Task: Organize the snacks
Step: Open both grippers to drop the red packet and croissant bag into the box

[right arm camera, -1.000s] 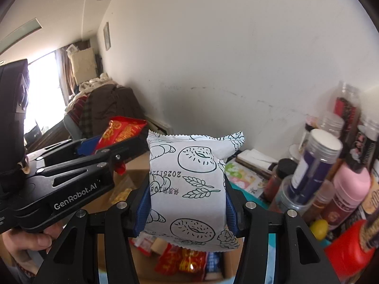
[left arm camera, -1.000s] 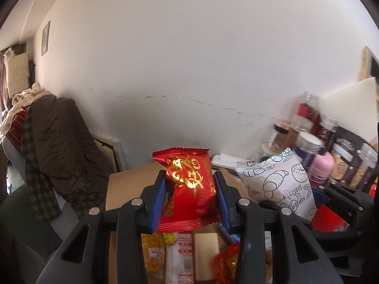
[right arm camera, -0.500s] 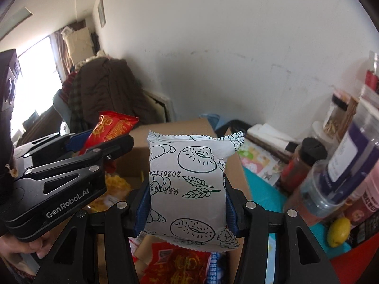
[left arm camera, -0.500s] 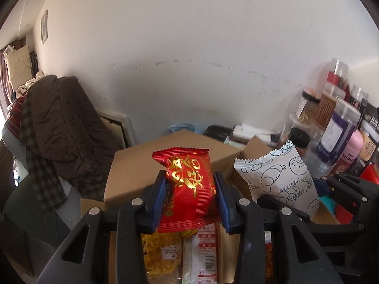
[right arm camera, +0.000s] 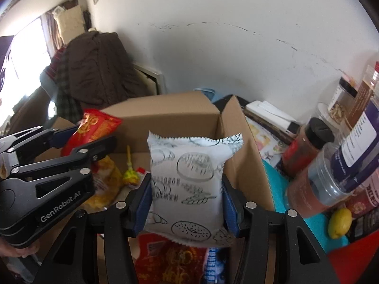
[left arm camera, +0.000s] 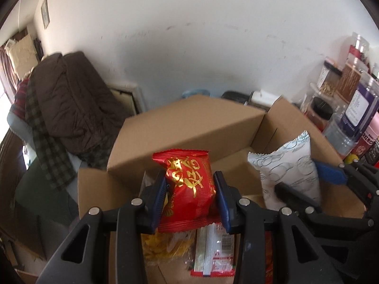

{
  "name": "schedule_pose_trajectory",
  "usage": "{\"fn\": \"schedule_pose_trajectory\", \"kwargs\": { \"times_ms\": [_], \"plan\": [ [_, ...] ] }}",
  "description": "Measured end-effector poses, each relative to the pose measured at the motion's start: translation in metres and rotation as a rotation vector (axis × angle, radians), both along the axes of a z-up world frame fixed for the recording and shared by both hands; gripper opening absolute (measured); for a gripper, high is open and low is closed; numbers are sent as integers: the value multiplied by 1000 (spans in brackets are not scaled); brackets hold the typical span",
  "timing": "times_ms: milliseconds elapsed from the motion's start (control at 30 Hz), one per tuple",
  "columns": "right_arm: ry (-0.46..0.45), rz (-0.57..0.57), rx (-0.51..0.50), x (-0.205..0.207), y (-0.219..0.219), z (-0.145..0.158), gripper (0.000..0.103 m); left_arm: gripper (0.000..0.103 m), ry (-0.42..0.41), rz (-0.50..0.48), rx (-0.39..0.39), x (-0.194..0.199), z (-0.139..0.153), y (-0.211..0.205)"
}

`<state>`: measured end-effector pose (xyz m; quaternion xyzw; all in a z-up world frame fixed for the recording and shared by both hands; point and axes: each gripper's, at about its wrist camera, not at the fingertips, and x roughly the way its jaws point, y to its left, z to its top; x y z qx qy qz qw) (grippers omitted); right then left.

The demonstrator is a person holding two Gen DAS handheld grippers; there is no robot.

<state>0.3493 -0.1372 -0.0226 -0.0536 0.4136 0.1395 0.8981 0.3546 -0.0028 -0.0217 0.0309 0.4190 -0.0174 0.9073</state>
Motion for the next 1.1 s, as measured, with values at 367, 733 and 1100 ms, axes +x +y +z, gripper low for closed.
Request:
{"fn": "schedule_pose_trajectory", "kwargs": {
  "times_ms": [367,733,1100],
  "plan": [
    [-27,-15,5,-16,-6,25,61,40,54,76,27,-5,8,11],
    [-127,-25,17,-53,-9,76,61,40,-49,69,28,-45,57,8],
    [-246,-33,28,-106,-16,125,64,42,-161,38,9,-98,110,1]
  ]
}}
